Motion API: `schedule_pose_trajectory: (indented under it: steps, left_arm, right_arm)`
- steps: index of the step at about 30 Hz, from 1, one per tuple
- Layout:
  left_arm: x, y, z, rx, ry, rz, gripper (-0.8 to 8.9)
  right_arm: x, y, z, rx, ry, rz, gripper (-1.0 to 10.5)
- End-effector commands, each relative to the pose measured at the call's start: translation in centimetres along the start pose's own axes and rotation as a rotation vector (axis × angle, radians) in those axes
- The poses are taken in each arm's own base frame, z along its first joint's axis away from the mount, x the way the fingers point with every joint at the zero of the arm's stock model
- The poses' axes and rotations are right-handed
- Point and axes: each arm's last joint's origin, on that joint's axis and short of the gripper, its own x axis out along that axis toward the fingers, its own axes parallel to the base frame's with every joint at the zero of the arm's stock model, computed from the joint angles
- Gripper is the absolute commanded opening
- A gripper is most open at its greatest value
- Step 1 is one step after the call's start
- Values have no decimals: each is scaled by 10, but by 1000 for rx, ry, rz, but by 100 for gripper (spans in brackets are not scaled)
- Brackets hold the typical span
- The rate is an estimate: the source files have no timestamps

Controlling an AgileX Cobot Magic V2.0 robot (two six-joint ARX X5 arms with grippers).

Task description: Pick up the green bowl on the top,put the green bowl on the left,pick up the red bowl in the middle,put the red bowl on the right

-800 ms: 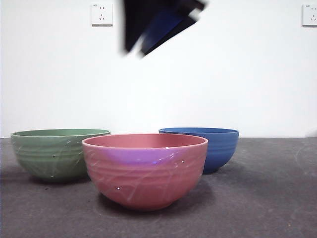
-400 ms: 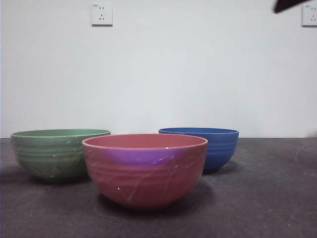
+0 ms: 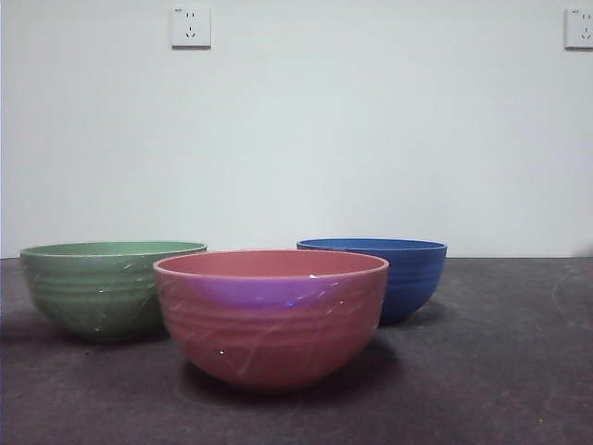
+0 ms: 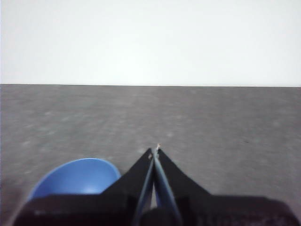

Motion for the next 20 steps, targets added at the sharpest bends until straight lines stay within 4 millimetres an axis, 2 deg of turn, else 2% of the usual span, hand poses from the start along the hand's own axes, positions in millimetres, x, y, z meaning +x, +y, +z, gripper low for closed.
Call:
schedule_pose_trajectory:
  steps: [1,12,14,16,20]
  left_arm:
    - [1,0,-3,0,29,4,-3]
    - [1,0,-5,2,43,-4,-3]
    - [-10,-1,-7,15,27,9,-3]
    - [-29,1,-11,93,4,83,-3]
    - [-56,6,-26,61,-108,208,-3]
  right_arm:
    - [1,-1,-2,10,7,-35,4]
    - [2,-1,-3,9,16,-34,4]
    - [2,-1,-3,9,17,-35,4]
    - [2,-1,-3,10,15,-34,4]
    - [3,-1,-3,9,20,-34,4]
